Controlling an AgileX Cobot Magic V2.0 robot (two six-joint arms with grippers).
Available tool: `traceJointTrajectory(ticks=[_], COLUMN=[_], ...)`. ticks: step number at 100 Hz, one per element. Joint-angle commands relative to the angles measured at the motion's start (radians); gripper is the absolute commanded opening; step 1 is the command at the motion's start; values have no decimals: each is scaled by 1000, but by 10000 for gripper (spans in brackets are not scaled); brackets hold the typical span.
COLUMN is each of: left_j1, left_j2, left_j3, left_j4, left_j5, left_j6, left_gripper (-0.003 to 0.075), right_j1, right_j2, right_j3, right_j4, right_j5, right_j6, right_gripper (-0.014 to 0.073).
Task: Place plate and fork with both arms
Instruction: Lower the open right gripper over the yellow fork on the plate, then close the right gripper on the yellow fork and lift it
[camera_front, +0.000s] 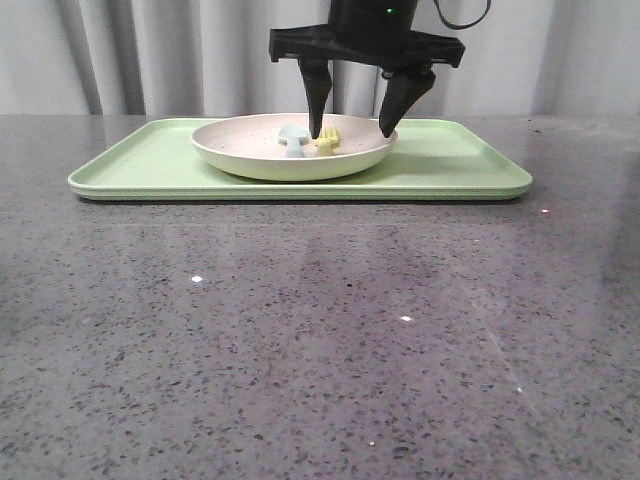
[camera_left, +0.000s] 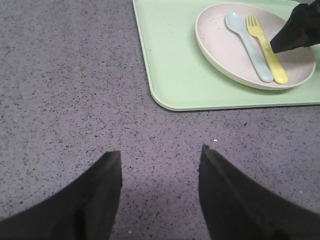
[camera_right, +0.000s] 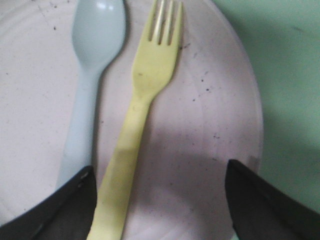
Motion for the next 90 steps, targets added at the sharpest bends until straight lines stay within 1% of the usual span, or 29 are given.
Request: traceJointTrajectory(ticks=[1, 38, 46, 53, 63, 76, 84, 90], left_j1=[4, 4, 4, 4, 4, 4, 4, 4], left_j2=[-4, -4, -4, -4, -4, -4, -4, -4], left_j3=[-27, -27, -27, -27, -27, -27, -27, -27], left_j4=[-14, -14, -14, -14, -14, -14, -14, -14], left_j5=[-72, -72, -72, -72, -72, -72, -72, -72], left_j6=[-10, -10, -10, -10, -10, -10, -10, -10], left_gripper=[356, 356, 356, 356, 356, 356, 356, 356], right_j1=[-5, -5, -5, -5, -5, -5, -5, -5], right_j2=[-49, -11, -9, -9, -9, -9, -9, -9], right_j3=[-36, -37, -37, -37, -37, -37, -39, -40], right_j4=[-7, 17, 17, 17, 17, 17, 17, 17], right_j5=[-42, -37, -38, -38, -37, -37, -38, -36], right_j6=[2, 2, 2, 2, 2, 2, 2, 2], right_gripper=[541, 541, 524, 452, 297, 120, 50, 16])
